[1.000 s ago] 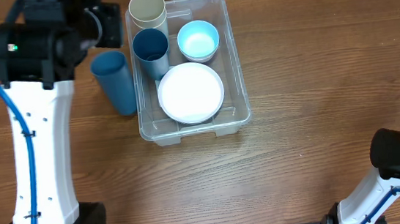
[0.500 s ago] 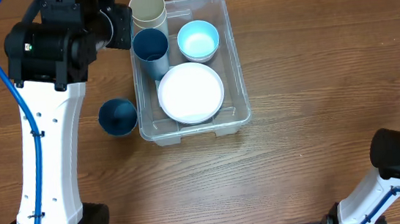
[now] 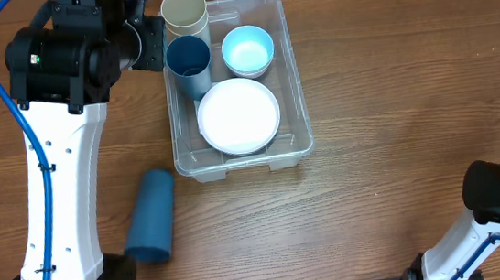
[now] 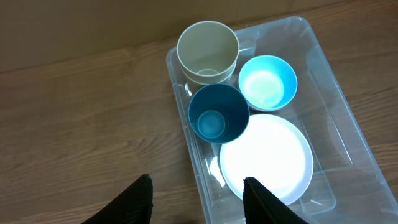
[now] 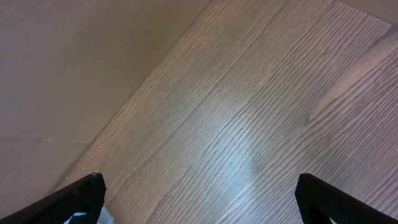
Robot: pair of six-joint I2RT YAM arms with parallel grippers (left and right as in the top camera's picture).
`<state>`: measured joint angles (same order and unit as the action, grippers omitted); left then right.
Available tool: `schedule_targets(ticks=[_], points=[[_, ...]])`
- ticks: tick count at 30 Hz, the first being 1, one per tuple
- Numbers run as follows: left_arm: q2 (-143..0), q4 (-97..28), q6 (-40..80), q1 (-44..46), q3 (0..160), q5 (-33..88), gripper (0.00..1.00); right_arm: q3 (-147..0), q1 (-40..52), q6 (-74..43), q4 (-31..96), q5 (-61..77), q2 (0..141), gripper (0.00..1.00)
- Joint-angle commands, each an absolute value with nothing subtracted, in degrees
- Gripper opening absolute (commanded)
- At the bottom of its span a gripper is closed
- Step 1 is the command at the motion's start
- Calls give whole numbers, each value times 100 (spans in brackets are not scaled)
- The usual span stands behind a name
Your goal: Pack container
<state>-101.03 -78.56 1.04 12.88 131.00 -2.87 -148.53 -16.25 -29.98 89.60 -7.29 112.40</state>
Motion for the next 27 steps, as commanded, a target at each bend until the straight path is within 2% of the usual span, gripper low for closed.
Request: schedule_targets(ticks=[1, 4, 16, 23, 27], points=[[-10044, -7979, 12, 1278, 13216, -360, 48, -14886, -1625, -3020, 8947, -742, 11229, 100], [-10044, -8261, -58, 1278, 13216, -360, 52, -14886, -1625, -3020, 8947, -742, 11231, 100], [-10044, -9631, -263, 1278, 13214, -357, 52, -14886, -1625, -3020, 8947, -742, 11231, 100], [-10038, -9666, 1, 1140, 12704, -727, 52, -14886, -1625, -3022, 8947, -742, 11231, 100], [-10038, -9312, 303, 513, 12149, -471, 51, -14886, -1625, -3020, 8947, -742, 11229, 100]])
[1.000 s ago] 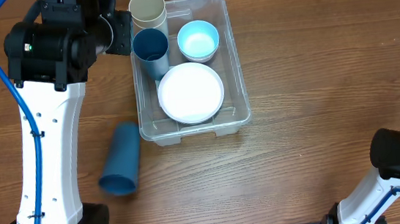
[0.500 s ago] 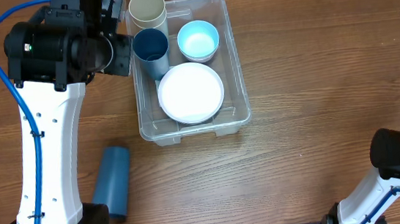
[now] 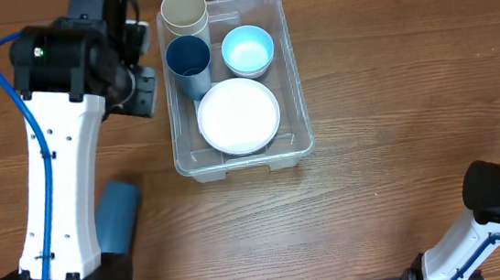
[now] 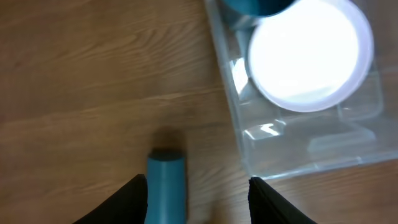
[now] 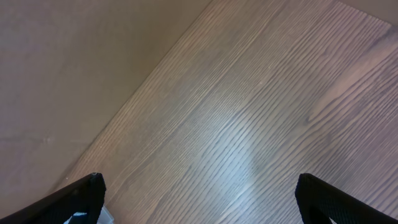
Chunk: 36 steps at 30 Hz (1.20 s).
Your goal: Pack container
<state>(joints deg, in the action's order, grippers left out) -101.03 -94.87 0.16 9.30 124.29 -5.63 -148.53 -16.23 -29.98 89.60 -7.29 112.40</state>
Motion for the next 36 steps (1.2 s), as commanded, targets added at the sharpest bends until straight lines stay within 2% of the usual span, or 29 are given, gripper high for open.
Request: schedule_targets(ticks=[1, 5, 11, 16, 21, 25, 32, 36], points=[[-10038, -9174, 349, 285, 12018, -174, 51, -14886, -1625, -3020, 8947, -742, 11231, 100], [-10036, -8315, 521, -652, 11303, 1194, 52, -14886, -1625, -3020, 8947, -742, 11229, 100], [-9732, -7714, 456, -1800, 10272, 1925, 51, -14886, -1625, -3020, 8947, -742, 11231, 100], [-8246, -7531, 163, -2928, 9325, 2630, 57, -14886, -1625, -3020, 8947, -742, 11231, 100], [-6716, -7557, 349, -3312, 8197, 2729, 61, -14886, -1625, -3020, 8947, -742, 11231, 100], [-5441, -6952, 823, -3863, 6497, 3133, 64, -14886, -1625, -3020, 8947, -742, 11231, 100], [-4580, -6248, 941, -4748, 4685, 3944, 65, -14886, -1625, -3020, 8947, -742, 11229, 100], [-4539, -6445, 462, -5592, 4254, 4386, 64, -14886, -1625, -3020, 8947, -742, 11231, 100]])
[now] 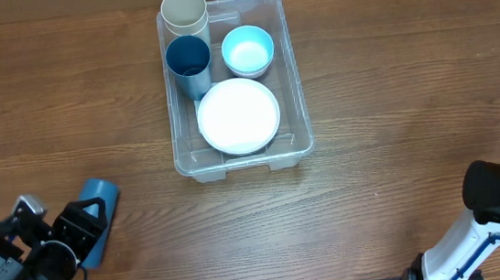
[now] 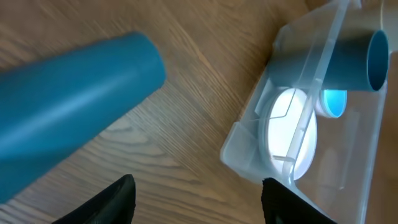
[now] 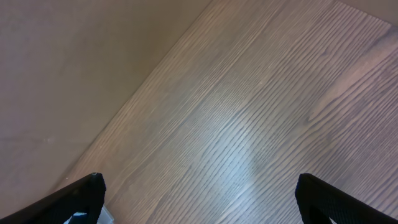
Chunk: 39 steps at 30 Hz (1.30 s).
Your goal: Pack container
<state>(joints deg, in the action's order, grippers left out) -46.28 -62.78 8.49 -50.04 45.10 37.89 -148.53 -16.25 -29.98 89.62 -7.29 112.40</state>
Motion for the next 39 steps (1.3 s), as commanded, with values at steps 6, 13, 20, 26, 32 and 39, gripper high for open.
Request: schedule_targets(ticks=[6, 13, 20, 26, 32, 39], points=[[-4244, -7592, -725, -7625, 4250, 4198, 63, -14886, -1625, -3020, 8947, -742, 11231, 100], [-4278, -7273, 126, -8512, 4237, 3531, 61, -14886, -1625, -3020, 8947, -742, 11231, 100], [-4578, -6484, 545, -8510, 3616, 3280, 67, -14886, -1625, -3020, 8947, -742, 11231, 100], [-4956, -5819, 624, -8466, 3341, 3319, 66, -14886, -1625, -3020, 8947, -742, 11229, 100], [-5537, -4945, 602, -7889, 2528, 4143, 58, -14886, -1625, -3020, 8947, -742, 11231, 100], [-5540, -4539, 473, -6997, 2469, 5207, 48, -14886, -1625, -3020, 8947, -742, 11229, 100]])
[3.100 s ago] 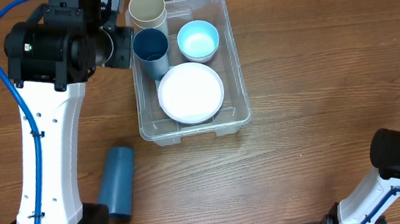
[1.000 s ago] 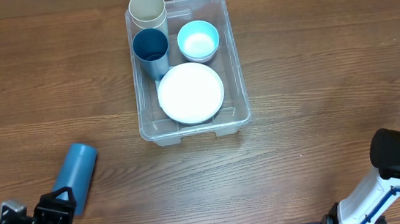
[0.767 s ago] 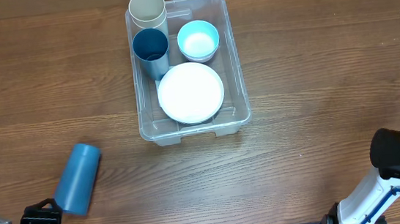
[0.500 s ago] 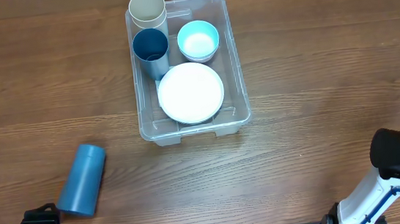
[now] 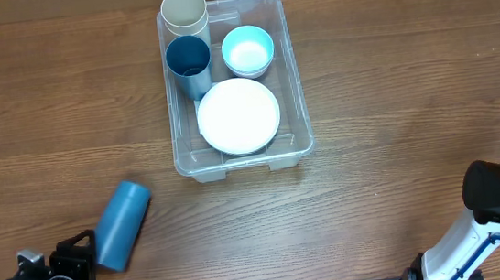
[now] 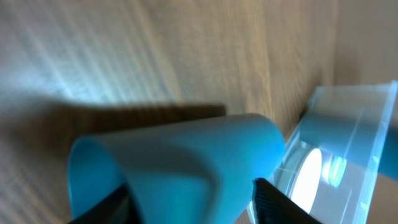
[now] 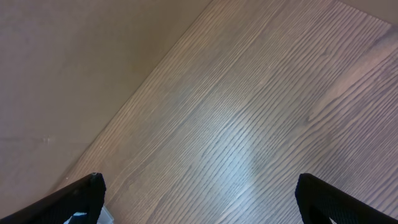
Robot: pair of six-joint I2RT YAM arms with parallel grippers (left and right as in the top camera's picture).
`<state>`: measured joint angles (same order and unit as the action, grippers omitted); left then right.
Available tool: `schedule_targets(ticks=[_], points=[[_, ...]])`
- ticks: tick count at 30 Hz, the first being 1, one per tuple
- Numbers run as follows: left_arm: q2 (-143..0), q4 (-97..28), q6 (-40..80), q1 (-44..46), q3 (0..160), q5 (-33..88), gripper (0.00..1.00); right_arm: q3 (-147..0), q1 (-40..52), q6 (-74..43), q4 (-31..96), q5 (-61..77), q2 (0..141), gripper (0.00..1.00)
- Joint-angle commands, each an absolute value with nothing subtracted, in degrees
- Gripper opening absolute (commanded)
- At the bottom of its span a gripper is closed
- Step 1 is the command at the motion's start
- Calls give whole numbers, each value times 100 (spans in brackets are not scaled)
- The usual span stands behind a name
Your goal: Pack container
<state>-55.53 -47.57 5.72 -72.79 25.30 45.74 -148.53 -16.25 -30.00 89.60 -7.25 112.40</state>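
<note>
A teal cup (image 5: pixel 122 224) lies on its side on the table, left of and nearer than the clear container (image 5: pixel 290 53). The container holds a beige cup (image 5: pixel 184 10), a dark blue cup (image 5: pixel 189 58), a light blue bowl (image 5: pixel 248 50) and a white plate (image 5: pixel 238 115). My left gripper (image 5: pixel 85 262) is low at the front left, by the cup's near end. In the left wrist view the blurred teal cup (image 6: pixel 186 162) fills the gap between the spread fingers of the open left gripper (image 6: pixel 189 208). My right gripper (image 7: pixel 199 199) stands wide open over bare wood.
The right arm's base stands at the right front edge, with its wrist at the far right corner. Bare wooden table (image 5: pixel 398 144) surrounds the container.
The left gripper has dropped back toward the front edge and now has the teal cup between its fingers instead of to one side. The cup lies a little further right. The right arm is unchanged.
First the left gripper hung open beside the container's far left corner, while the teal cup lay left of the container's front. Then it stood lower along the container's left side, with the cup further left. Later it was down at the cup, and now straddles its near end.
</note>
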Motion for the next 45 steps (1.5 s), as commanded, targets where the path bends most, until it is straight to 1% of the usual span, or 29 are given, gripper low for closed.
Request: schedule_targets(ticks=[1, 2, 3, 4, 6, 8, 11, 14, 16, 19, 21, 23, 24, 25, 27, 30, 32, 34, 39, 43, 45], points=[[-5540, -4416, 475, -6877, 2416, 5260, 46, -14886, -1625, -3020, 8947, -742, 11229, 100], [-5540, -4305, 475, -6781, 2342, 5256, 37, -14886, -1625, -3020, 8947, -742, 11231, 100], [-5542, -4163, 475, -6716, 2226, 5256, 16, -14886, -1625, -3020, 8947, -742, 11229, 100], [-5544, -4001, 478, -6705, 2145, 5256, 4, -14886, -1625, -3020, 8947, -742, 11231, 100], [-5544, -3726, 543, -6705, 2143, 5258, 4, -14886, -1625, -3020, 8947, -742, 11231, 100], [-5542, -3247, 886, -6705, 2161, 5376, 4, -14886, -1625, -3020, 8947, -742, 11229, 100], [-5542, -2587, 1398, -6705, 2338, 5826, 4, -14886, -1625, -3020, 8947, -742, 11231, 100], [-5537, -1997, 2145, -6696, 2897, 6606, 4, -14886, -1625, -3020, 8947, -742, 11231, 100], [-5537, -2067, 2206, -6549, 3618, 6877, 4, -14886, -1625, -3020, 8947, -742, 11231, 100], [-5537, -2875, 2182, -5861, 5135, 6805, 4, -14886, -1625, -3020, 8947, -742, 11229, 100], [-5537, -3470, 1970, -5120, 6104, 6246, 4, -14886, -1625, -3020, 8947, -742, 11229, 100], [-5540, -4525, 1433, -4152, 7043, 4945, 4, -14886, -1625, -3020, 8947, -742, 11229, 100], [-5540, -5041, 1194, -3496, 7494, 4084, 4, -14886, -1625, -3020, 8947, -742, 11229, 100], [-5540, -5275, 1103, -2998, 7741, 3542, 4, -14886, -1625, -3020, 8947, -742, 11231, 100], [-5575, -5559, 1068, -1806, 8162, 2432, 4, -14886, -1625, -3020, 8947, -742, 11229, 100], [-5889, -5542, 1063, -379, 8438, 1555, 4, -14886, -1625, -3020, 8947, -742, 11231, 100], [-6447, -5544, 858, 447, 8576, 989, 4, -14886, -1625, -3020, 8947, -742, 11229, 100], [-7043, -5500, 760, 972, 8750, 648, 4, -14886, -1625, -3020, 8947, -742, 11231, 100], [-7975, -5330, 482, 1544, 9504, 108, 4, -14886, -1625, -3020, 8947, -742, 11229, 100], [-8213, -5295, 222, 2091, 10287, -447, 4, -14886, -1625, -3020, 8947, -742, 11231, 100], [-8230, -5057, -43, 2329, 10370, -873, 4, -14886, -1625, -3020, 8947, -742, 11229, 100]])
